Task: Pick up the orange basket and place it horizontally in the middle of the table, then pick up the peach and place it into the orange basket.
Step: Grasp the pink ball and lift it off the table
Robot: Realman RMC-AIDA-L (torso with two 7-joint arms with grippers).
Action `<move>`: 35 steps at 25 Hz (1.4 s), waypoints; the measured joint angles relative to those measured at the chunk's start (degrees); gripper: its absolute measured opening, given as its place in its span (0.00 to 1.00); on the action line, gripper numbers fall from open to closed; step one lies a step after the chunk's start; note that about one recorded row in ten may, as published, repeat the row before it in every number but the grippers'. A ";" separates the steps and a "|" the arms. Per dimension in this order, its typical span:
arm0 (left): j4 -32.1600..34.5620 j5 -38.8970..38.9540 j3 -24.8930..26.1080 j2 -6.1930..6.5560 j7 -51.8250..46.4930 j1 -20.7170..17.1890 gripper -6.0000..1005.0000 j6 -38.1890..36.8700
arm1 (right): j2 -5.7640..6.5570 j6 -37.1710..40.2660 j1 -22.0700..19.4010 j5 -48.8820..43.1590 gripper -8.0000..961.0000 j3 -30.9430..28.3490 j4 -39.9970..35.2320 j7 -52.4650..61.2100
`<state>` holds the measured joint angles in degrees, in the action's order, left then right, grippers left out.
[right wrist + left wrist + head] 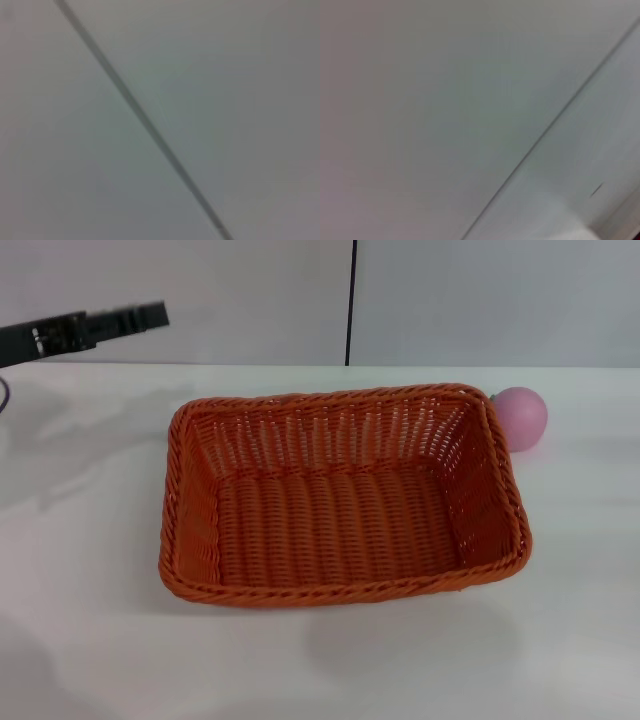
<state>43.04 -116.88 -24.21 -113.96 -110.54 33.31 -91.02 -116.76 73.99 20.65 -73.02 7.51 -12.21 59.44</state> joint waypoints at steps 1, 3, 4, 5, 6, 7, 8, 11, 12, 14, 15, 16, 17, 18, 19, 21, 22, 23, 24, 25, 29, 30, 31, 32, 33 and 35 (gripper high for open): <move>-0.09 2.37 -0.15 -0.63 3.40 -0.56 0.67 -0.09 | 0.57 1.44 -0.69 -0.04 0.72 4.74 -3.40 3.31; -0.15 6.24 -0.39 -2.40 9.60 -1.40 0.67 -0.11 | 1.05 2.59 -1.19 -0.11 0.72 7.48 -5.46 5.68; -0.27 7.79 -0.47 -3.18 12.57 -1.70 0.67 -0.04 | 1.47 3.44 -1.53 -0.21 0.72 9.17 -6.80 7.47; -1.36 9.61 -0.50 -3.88 16.52 -1.93 0.67 0.13 | 2.12 4.38 -1.93 -0.84 0.72 11.54 -8.79 10.10; -5.51 12.81 -0.53 -4.28 23.17 -1.97 0.67 0.24 | 2.97 5.25 -2.24 -1.63 0.72 13.76 -10.88 12.72; -5.51 12.81 -0.53 -4.28 23.17 -1.97 0.67 0.24 | 3.96 6.17 -2.37 -3.46 0.72 15.52 -13.01 15.81; -7.88 14.49 -0.48 -4.21 26.34 -1.91 0.67 0.26 | 4.79 7.02 -2.37 -5.57 0.72 16.47 -14.78 18.70; -16.02 21.77 -0.21 -4.10 40.35 -2.01 0.67 0.12 | 8.08 11.61 -0.30 -19.37 0.72 17.58 -23.30 32.56; -17.77 23.52 -0.22 -4.18 44.22 -2.13 0.66 0.03 | 8.08 11.61 -0.30 -19.37 0.72 17.58 -23.30 32.56; -21.32 26.82 -0.20 -4.27 50.65 -2.26 0.66 -0.21 | 9.16 14.47 1.67 -27.29 0.72 17.38 -27.54 38.82; -22.51 28.02 -0.18 -4.29 53.01 -2.28 0.66 -0.35 | 9.69 15.96 2.87 -31.09 0.72 17.26 -29.80 41.35; -23.96 29.34 -0.19 -4.32 55.89 -2.28 0.66 -0.53 | 10.14 17.44 3.96 -34.70 0.72 17.21 -31.67 43.43; -25.63 30.93 -0.18 -4.33 59.03 -2.26 0.66 -0.67 | 10.71 18.88 5.38 -38.23 0.72 17.20 -33.71 45.62; -26.93 32.32 -0.14 -4.36 61.47 -2.20 0.66 -0.73 | 11.30 20.33 6.84 -42.04 0.72 17.20 -35.40 47.64; -27.23 32.66 -0.12 -4.38 61.97 -2.19 0.66 -0.74 | 11.92 21.65 8.38 -45.55 0.72 17.17 -36.81 49.50; -29.01 34.46 -0.10 -4.47 64.05 -2.00 0.66 -0.67 | 13.06 23.52 11.35 -52.26 0.72 17.15 -38.03 52.19; -29.39 34.80 -0.10 -4.47 64.36 -1.94 0.66 -0.61 | 13.55 24.28 12.97 -55.45 0.72 17.26 -38.25 53.14; -29.95 35.23 -0.10 -4.48 64.78 -1.86 0.66 -0.50 | 13.95 24.51 14.66 -58.83 0.72 17.65 -37.92 53.72; -30.30 35.45 -0.10 -4.48 65.03 -1.82 0.66 -0.44 | 14.16 24.42 15.83 -60.95 0.72 18.11 -37.50 53.95; -30.49 35.51 -0.12 -4.48 65.17 -1.80 0.65 -0.42 | 14.28 23.98 16.96 -62.71 0.72 18.65 -37.03 54.07; -30.93 35.62 -0.16 -4.47 65.28 -1.79 0.65 -0.66 | 13.13 18.71 19.46 -65.73 0.72 23.45 -35.54 54.08; -30.94 35.64 -0.17 -4.46 65.28 -1.83 0.65 -0.75 | 12.59 17.07 19.62 -65.88 0.72 25.03 -35.18 54.09; -30.97 35.66 -0.17 -4.46 65.29 -1.88 0.65 -0.77 | 12.16 14.93 19.78 -65.91 0.72 26.83 -34.45 54.07; -31.00 35.66 -0.16 -4.47 65.29 -1.95 0.65 -0.77 | 11.87 13.33 19.94 -65.93 0.72 28.03 -33.67 53.99; -31.09 35.67 -0.15 -4.50 65.28 -2.00 0.65 -0.73 | 11.58 11.86 20.15 -65.94 0.72 29.19 -32.74 53.82; -31.38 35.69 -0.16 -4.50 65.28 -2.06 0.65 -0.59 | 11.01 9.10 20.83 -65.95 0.72 30.99 -30.56 52.97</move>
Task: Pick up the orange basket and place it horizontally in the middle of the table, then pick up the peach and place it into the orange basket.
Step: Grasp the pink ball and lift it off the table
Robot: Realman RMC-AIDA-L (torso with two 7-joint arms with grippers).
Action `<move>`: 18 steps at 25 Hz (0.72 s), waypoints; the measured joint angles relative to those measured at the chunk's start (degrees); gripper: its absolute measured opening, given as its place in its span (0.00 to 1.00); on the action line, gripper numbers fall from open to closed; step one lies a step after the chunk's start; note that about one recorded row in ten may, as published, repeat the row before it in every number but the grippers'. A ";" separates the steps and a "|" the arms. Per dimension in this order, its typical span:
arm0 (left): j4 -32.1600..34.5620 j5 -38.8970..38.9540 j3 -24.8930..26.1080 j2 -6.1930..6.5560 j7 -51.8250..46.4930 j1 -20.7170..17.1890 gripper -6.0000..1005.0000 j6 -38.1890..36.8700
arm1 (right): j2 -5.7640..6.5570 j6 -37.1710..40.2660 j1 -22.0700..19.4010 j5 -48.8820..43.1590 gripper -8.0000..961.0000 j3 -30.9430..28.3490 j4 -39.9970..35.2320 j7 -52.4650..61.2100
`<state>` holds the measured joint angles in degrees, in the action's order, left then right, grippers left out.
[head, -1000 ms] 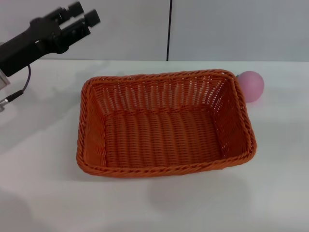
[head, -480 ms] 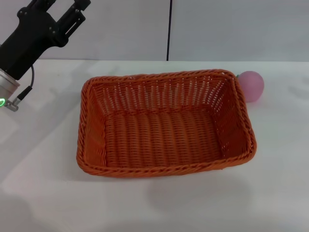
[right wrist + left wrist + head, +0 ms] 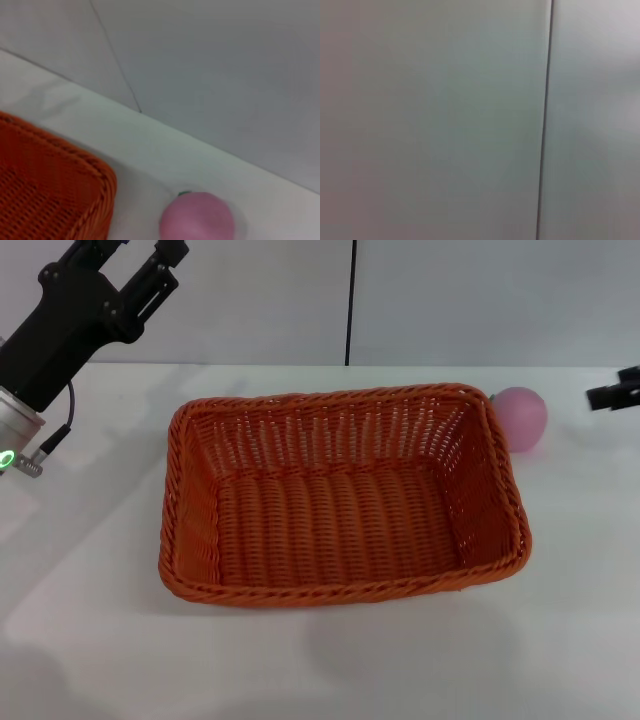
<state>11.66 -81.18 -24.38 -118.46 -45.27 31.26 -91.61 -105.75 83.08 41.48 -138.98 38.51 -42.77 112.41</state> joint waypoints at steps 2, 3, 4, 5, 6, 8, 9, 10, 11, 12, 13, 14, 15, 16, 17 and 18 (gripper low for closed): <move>-0.35 0.02 -0.16 0.00 0.00 -0.02 0.65 0.12 | -0.61 -1.68 0.45 -0.03 0.72 0.70 1.53 -1.07; -0.35 0.02 -0.16 0.00 0.00 -0.02 0.65 0.12 | -0.92 -2.40 0.57 -0.03 0.72 0.88 2.08 -1.63; -0.41 0.04 -0.25 0.00 0.00 -0.09 0.65 0.13 | -1.34 -3.09 0.61 -0.03 0.72 0.89 2.39 -2.28; -0.41 0.04 -0.25 0.00 0.00 -0.11 0.64 0.13 | -1.74 -3.80 0.64 -0.03 0.72 0.91 2.62 -2.85; -0.52 0.06 -0.26 -0.01 0.01 -0.20 0.64 0.13 | -2.12 -4.49 0.68 -0.03 0.72 0.92 2.74 -3.38; -0.70 0.06 -0.27 -0.01 0.01 -0.21 0.64 0.13 | -2.66 -5.64 0.72 0.01 0.72 0.94 3.09 -4.06; -0.70 0.06 -0.27 -0.01 0.01 -0.21 0.64 0.13 | -2.83 -6.10 0.82 0.06 0.72 0.95 3.55 -4.45; -1.10 0.07 -0.19 -0.01 0.01 -0.22 0.64 0.12 | -3.07 -6.89 1.18 0.11 0.72 0.96 4.68 -5.32; -1.49 0.07 -0.01 0.00 0.02 -0.20 0.64 0.13 | -3.23 -7.43 1.45 0.11 0.72 0.97 5.40 -5.82; -1.55 0.07 0.01 0.00 0.02 -0.20 0.64 0.12 | -3.23 -7.43 1.45 0.11 0.72 0.97 5.40 -5.82; -1.55 0.07 0.01 0.00 0.02 -0.20 0.64 0.12 | -3.40 -7.99 1.68 0.11 0.72 0.98 6.05 -6.24; -1.62 0.07 0.00 0.01 0.03 -0.19 0.64 0.07 | -3.65 -8.74 1.88 0.08 0.72 1.01 6.66 -6.69; -1.71 0.07 -0.04 0.00 0.03 -0.16 0.64 -0.01 | -3.90 -9.50 2.01 0.04 0.72 1.04 7.17 -7.13; -1.71 0.07 -0.04 0.00 0.03 -0.16 0.64 -0.01 | -4.15 -10.38 2.13 -0.02 0.72 1.07 7.70 -7.60; -1.80 0.07 -0.18 -0.01 0.04 -0.12 0.64 -0.14 | -4.33 -11.10 2.22 -0.03 0.72 1.09 8.13 -8.09; -1.80 0.07 -0.18 -0.01 0.04 -0.12 0.64 -0.14 | -4.59 -11.85 2.32 -0.04 0.72 1.12 8.56 -8.58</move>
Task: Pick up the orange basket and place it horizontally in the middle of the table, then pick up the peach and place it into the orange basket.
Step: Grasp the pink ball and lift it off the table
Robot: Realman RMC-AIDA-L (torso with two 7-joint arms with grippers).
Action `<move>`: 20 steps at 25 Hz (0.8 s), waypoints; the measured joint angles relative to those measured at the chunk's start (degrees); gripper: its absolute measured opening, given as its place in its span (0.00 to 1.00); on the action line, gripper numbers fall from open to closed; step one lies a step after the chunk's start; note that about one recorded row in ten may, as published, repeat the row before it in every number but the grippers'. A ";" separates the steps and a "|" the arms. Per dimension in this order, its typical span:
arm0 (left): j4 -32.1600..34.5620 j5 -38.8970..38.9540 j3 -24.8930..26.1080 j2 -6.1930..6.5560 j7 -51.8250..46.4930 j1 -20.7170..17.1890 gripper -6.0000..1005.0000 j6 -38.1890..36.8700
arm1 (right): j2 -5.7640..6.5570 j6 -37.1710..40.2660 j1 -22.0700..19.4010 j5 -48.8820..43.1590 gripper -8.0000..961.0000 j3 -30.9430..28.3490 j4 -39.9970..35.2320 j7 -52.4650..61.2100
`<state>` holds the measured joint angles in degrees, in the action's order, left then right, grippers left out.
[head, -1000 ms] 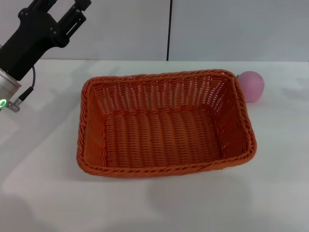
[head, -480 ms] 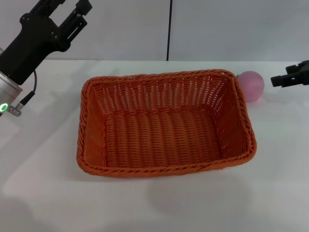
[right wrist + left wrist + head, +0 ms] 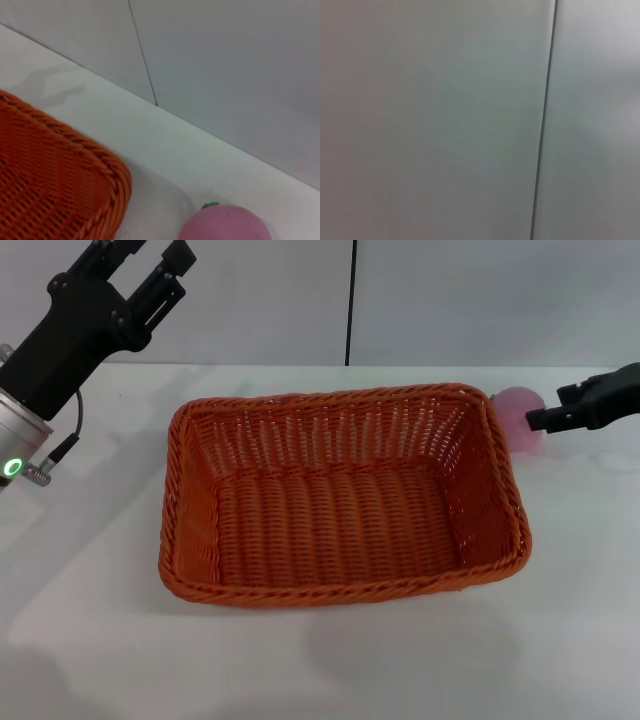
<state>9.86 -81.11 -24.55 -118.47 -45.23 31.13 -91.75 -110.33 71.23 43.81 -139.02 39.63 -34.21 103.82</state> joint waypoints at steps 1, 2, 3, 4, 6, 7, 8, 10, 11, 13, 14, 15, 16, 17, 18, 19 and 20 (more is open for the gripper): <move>0.00 0.00 0.00 0.00 0.00 0.00 0.64 0.00 | -0.16 -0.64 0.10 -0.01 0.72 0.02 0.35 -0.37; -0.12 0.00 -0.09 -0.01 0.00 0.04 0.64 -0.08 | -0.29 -1.12 0.25 -0.02 0.72 0.15 0.77 -0.66; -0.12 0.00 -0.09 -0.01 0.00 0.04 0.63 -0.08 | -0.37 -1.69 0.41 -0.02 0.71 0.35 1.22 -0.91; -0.12 0.00 -0.09 -0.01 0.00 0.04 0.63 -0.08 | -0.41 -2.22 0.54 -0.02 0.70 0.61 1.66 -1.11; -0.92 -0.01 0.03 -0.01 -0.13 0.11 0.63 -0.54 | -0.58 -3.69 0.71 0.03 0.67 1.67 2.51 -1.47; -1.01 -0.01 0.07 -0.01 -0.13 0.11 0.63 -0.60 | -0.73 -4.16 0.72 0.10 0.66 2.10 2.70 -1.63; -1.01 -0.01 0.07 -0.01 -0.13 0.11 0.63 -0.60 | -1.00 -4.67 0.73 0.17 0.65 2.56 2.90 -1.86; -1.34 -0.01 0.21 -0.01 -0.27 0.11 0.63 -0.84 | -1.49 -5.11 0.73 0.20 0.62 2.87 2.92 -2.23; -1.41 -0.01 0.22 -0.01 -0.27 0.09 0.63 -0.86 | -1.74 -5.37 0.72 0.20 0.61 2.92 2.80 -2.41; -1.50 -0.01 0.25 -0.01 -0.28 0.06 0.63 -0.89 | -2.31 -6.24 0.58 0.22 0.58 2.91 2.53 -2.79; -1.56 -0.01 0.26 -0.01 -0.30 0.01 0.63 -0.92 | -2.49 -6.67 0.50 0.24 0.57 2.88 2.42 -2.95; -1.56 -0.01 0.26 0.00 -0.35 -0.03 0.63 -0.97 | -2.61 -6.83 0.47 0.27 0.56 2.87 2.41 -3.10; -1.57 -0.01 0.26 0.00 -0.38 -0.06 0.63 -0.99 | -2.67 -6.96 0.45 0.29 0.55 2.85 2.39 -3.18; -1.58 -0.01 0.26 0.00 -0.40 -0.11 0.63 -1.02 | -2.69 -7.00 0.44 0.31 0.53 2.84 2.39 -3.21; -1.60 -0.01 0.25 0.00 -0.44 -0.15 0.62 -1.05 | -2.80 -7.02 0.38 0.33 0.52 2.80 2.39 -3.40; -1.62 -0.01 0.25 0.00 -0.46 -0.16 0.62 -1.05 | -2.80 -7.02 0.38 0.33 0.50 2.80 2.39 -3.40; -1.64 -0.01 0.24 0.00 -0.49 -0.19 0.62 -1.05 | -2.88 -7.03 0.33 0.33 0.48 2.73 2.39 -3.59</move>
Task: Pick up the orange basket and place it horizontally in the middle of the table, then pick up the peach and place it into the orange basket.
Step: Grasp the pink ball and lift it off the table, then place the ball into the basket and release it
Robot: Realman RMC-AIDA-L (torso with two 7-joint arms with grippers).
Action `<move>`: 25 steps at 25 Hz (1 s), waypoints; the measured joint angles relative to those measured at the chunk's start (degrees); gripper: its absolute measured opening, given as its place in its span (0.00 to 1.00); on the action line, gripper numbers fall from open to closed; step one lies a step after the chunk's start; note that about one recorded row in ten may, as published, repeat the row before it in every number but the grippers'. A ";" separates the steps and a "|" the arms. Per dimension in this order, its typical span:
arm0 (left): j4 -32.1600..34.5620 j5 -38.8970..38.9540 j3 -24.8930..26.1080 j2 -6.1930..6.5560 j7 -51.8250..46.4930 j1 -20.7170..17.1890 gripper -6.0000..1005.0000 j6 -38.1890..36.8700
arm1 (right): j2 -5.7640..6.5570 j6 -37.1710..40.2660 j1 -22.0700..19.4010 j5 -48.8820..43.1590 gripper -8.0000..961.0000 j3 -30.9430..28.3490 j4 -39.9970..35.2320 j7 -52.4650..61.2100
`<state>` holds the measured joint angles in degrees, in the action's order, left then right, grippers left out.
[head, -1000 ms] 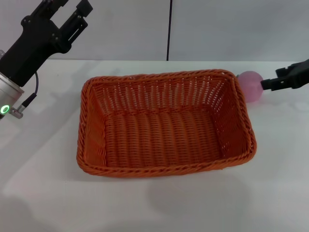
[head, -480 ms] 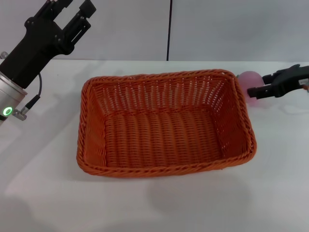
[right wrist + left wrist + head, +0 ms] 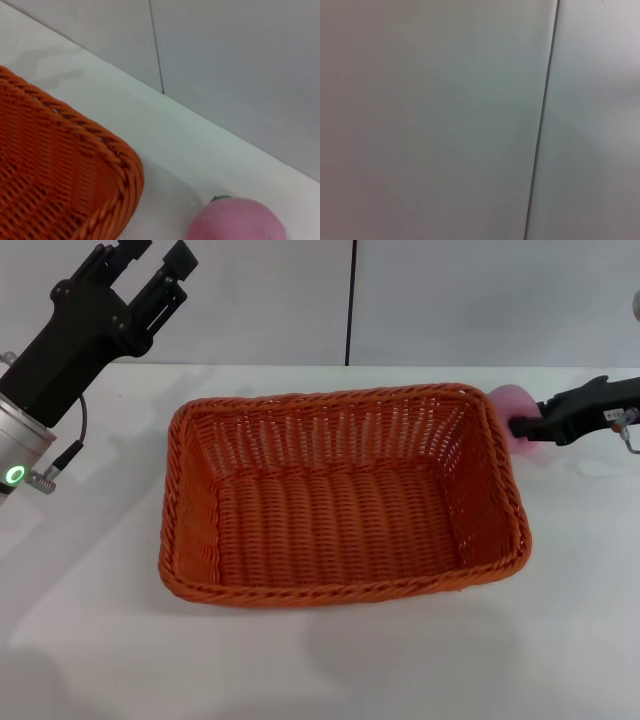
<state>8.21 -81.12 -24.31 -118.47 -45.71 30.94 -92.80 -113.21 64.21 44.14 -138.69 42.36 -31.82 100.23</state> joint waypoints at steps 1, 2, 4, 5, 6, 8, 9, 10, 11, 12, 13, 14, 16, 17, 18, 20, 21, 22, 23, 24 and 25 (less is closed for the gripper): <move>0.00 0.00 0.00 0.00 0.00 0.00 0.62 0.00 | -0.14 0.00 -0.07 0.01 0.46 -0.07 -0.05 -0.22; -0.04 0.00 -0.01 0.00 -0.03 -0.08 0.62 -0.02 | -0.24 0.01 -0.14 0.01 0.44 -0.14 -0.14 -0.34; -0.04 0.00 -0.02 0.00 -0.03 -0.12 0.62 -0.07 | -0.37 0.12 -0.24 0.01 0.40 -0.19 -0.43 -0.40; -0.05 0.00 -0.03 0.00 -0.04 -0.19 0.62 -0.13 | -0.41 0.24 -0.34 0.01 0.38 -0.24 -0.58 -0.43; -0.05 0.00 -0.03 0.00 -0.04 -0.19 0.62 -0.13 | -0.42 0.51 -0.49 0.01 0.36 -0.30 -0.90 -0.42; -0.05 0.00 -0.03 0.00 -0.04 -0.19 0.62 -0.13 | -0.49 1.89 -1.12 0.01 0.32 -0.44 -2.59 0.12; -0.11 0.00 -0.04 0.00 -0.07 -0.43 0.62 -0.54 | -0.60 3.32 -1.90 0.01 0.31 -0.46 -4.61 1.02; -0.11 0.00 -0.04 0.00 -0.07 -0.43 0.62 -0.54 | -0.73 4.81 -2.68 0.03 0.29 -0.49 -6.81 2.03; -0.13 0.00 0.05 0.00 -0.12 -0.68 0.62 -1.04 | -0.93 6.26 -3.70 0.04 0.27 -0.51 -9.43 3.18; -0.13 0.00 0.05 0.00 -0.12 -0.68 0.62 -1.04 | -1.16 7.38 -4.53 0.08 0.25 -0.52 -11.87 4.19; -0.13 0.00 0.05 0.00 -0.12 -0.68 0.62 -1.04 | -1.47 8.53 -5.64 0.13 0.24 -0.52 -14.60 5.14; -0.13 0.00 0.34 0.03 -0.14 -0.89 0.61 -1.23 | -1.76 9.38 -6.59 0.27 0.23 -0.53 -17.21 5.89; -0.13 0.01 0.89 0.08 -0.16 -1.37 0.61 -1.54 | -2.21 11.22 -8.35 1.04 0.21 -0.53 -21.65 7.16; -0.13 0.01 0.89 0.08 -0.16 -1.37 0.61 -1.54 | -2.40 13.12 -9.76 3.20 0.20 -0.53 -24.99 7.80; -0.13 0.01 0.89 0.08 -0.16 -1.37 0.61 -1.54 | -2.40 13.12 -9.76 3.20 0.19 -0.53 -24.99 7.80; -0.13 0.02 0.90 0.08 -0.16 -1.41 0.61 -1.64 | -2.43 15.50 -11.34 7.82 0.17 -0.52 -28.75 7.98; -0.13 0.02 0.90 0.08 -0.16 -1.41 0.61 -1.64 | -2.43 16.63 -11.94 10.04 0.16 -0.52 -30.21 8.02; -0.13 0.05 0.92 0.09 -0.16 -1.44 0.61 -1.80 | -2.45 19.62 -13.18 15.92 0.16 -0.52 -33.05 8.00; -0.13 0.05 0.92 0.09 -0.16 -1.44 0.61 -1.80 | -2.45 19.62 -13.18 15.92 0.15 -0.52 -33.05 8.00; -0.13 0.05 0.93 0.09 -0.16 -1.44 0.61 -1.93 | -2.46 21.40 -13.65 19.24 0.14 -0.43 -34.37 7.78; -0.13 0.05 0.93 0.09 -0.16 -1.44 0.61 -1.93 | -2.48 22.72 -13.94 21.69 0.14 -0.36 -35.11 7.59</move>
<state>8.08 -81.07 -23.38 -118.38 -45.88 29.50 -94.73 -115.69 86.93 30.20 -117.00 42.00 -66.93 107.82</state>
